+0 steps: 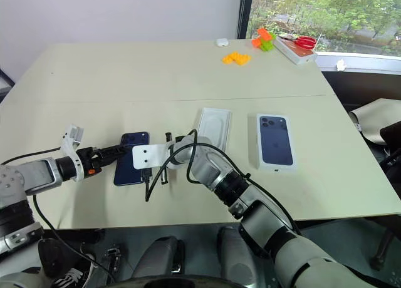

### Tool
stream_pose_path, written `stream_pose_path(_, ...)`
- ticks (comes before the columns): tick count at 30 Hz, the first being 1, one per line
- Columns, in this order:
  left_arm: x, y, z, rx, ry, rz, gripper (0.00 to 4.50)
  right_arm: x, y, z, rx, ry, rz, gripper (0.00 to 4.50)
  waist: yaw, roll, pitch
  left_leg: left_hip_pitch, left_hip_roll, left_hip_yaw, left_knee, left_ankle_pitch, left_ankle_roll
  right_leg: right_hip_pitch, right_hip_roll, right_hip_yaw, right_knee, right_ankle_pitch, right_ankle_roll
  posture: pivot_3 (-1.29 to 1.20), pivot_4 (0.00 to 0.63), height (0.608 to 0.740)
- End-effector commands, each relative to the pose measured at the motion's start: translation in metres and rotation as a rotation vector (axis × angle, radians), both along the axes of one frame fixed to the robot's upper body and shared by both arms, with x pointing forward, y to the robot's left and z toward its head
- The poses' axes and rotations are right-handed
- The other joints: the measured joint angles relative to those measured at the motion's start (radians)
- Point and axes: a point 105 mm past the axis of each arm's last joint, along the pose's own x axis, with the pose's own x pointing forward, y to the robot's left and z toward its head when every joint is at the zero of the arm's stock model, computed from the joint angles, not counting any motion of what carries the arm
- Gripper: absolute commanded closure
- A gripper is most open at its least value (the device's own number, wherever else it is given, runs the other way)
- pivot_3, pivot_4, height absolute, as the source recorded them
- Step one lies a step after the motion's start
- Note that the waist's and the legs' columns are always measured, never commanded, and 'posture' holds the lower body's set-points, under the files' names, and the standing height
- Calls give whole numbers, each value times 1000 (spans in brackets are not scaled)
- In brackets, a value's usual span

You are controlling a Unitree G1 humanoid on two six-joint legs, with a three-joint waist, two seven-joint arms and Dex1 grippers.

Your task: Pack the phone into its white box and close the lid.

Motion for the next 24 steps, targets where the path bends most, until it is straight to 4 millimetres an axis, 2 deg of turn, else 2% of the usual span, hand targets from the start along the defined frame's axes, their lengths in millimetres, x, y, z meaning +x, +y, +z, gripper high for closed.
stream_pose_path(1, -9, -19, -23, -36, 103, -64, 0, 6, 2, -7, 1, -17, -25, 4486, 0, 1, -1, 0, 0, 0, 0, 0, 0, 0, 0, 0, 0, 0, 0, 0, 150, 740)
stream_pose_path(11, -8, -18, -25, -27, 105, -34, 0, 6, 1, -7, 11, -34, -13, 4486, -1, 3, -4, 0, -1, 0, -1, 0, 0, 0, 0, 0, 0, -1, 1, 0, 150, 740)
stream_pose_path(13, -6, -15, -23, -17, 93, -19, 514, 7, -1, -7, 10, -39, -17, 4500, 0, 4, -4, 0, -1, 0, -1, 0, 0, 0, 0, 0, 0, -1, 1, 0, 150, 740)
stream_pose_path(15, -5, -14, -22, -15, 93, -14, 1274, 9, -2, -6, 9, -45, -19, 4500, 0, 4, -4, 0, -1, 0, -1, 0, 0, 0, 0, 0, 0, -1, 1, 0, 150, 740)
stream_pose_path(21, -3, -15, -22, -33, 95, -6, 4219, 8, -3, -6, 11, -48, -20, 4500, 1, 2, -5, -1, -1, -1, -1, 0, 0, 0, -1, -1, -1, -1, 2, 0, 150, 740)
stream_pose_path(22, -3, -15, -22, -34, 94, -6, 4408, 8, -3, -6, 11, -49, -20, 4500, -3, 2, -5, 0, -1, -1, -1, 0, 0, 0, -1, -1, -1, -1, 2, 0, 150, 740)
stream_pose_path(24, -3, -15, -21, -48, 91, -1, 4408, 9, -5, -6, 9, -53, -20, 4500, -5, 2, -6, 0, -1, -1, -2, 0, 0, 0, 0, -1, -1, -1, 2, 0, 150, 740)
